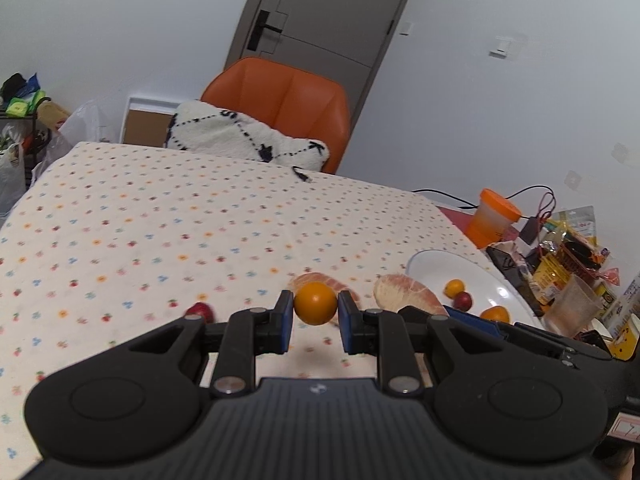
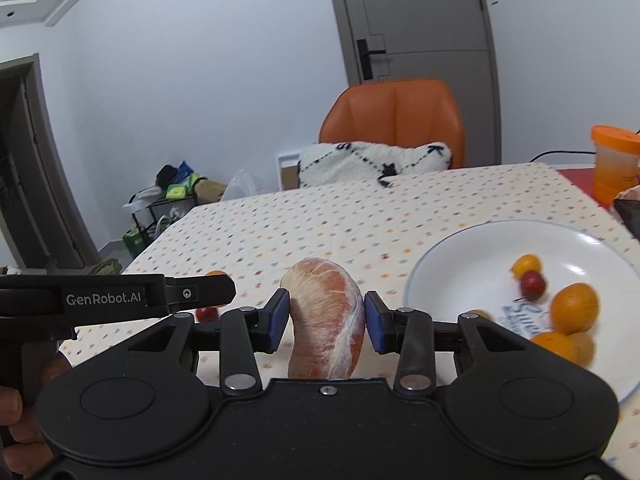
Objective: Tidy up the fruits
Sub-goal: 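Carry the small orange in the left tool while the right tool carries the pomelo segment to the bowl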
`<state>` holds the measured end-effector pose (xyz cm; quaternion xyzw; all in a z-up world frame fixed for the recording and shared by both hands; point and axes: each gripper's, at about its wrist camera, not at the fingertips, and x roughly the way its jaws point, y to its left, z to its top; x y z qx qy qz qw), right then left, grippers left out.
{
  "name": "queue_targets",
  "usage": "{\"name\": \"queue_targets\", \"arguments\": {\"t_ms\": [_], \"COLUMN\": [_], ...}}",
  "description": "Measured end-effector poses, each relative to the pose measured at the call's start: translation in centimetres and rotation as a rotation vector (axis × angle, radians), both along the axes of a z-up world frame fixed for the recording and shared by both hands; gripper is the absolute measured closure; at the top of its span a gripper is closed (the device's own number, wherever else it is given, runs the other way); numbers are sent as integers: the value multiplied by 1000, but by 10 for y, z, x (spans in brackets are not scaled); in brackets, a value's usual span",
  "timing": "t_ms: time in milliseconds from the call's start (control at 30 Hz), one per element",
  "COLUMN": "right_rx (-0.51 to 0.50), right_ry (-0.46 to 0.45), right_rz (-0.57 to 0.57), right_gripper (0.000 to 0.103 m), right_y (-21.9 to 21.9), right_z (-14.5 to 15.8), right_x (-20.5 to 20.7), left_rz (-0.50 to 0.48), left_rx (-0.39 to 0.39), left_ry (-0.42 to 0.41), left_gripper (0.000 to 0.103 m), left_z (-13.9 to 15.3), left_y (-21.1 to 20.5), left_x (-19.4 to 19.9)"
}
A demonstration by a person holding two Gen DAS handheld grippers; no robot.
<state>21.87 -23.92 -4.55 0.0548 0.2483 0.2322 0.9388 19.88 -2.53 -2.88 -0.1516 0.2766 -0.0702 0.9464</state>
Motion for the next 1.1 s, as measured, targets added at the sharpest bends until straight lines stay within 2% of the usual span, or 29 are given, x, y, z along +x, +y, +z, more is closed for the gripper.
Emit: {"name": "queue_targets", "arguments": {"t_ms": [333,1100], "right_rx": [-3,5], "right_ry": [-13,-27], "right_rz": [-78,-229], "right_gripper": [64,64], "right_y": [-38,-111], "right_z": [2,-3], "right_x": [1,10], "left_rz": [-61,-124], "left_rx": [10,19], "left_ry": [-23,-16], "left_gripper": [81,81], "left_z": [7,3], "left_y": [-32,-93], "left_x": [9,43]}}
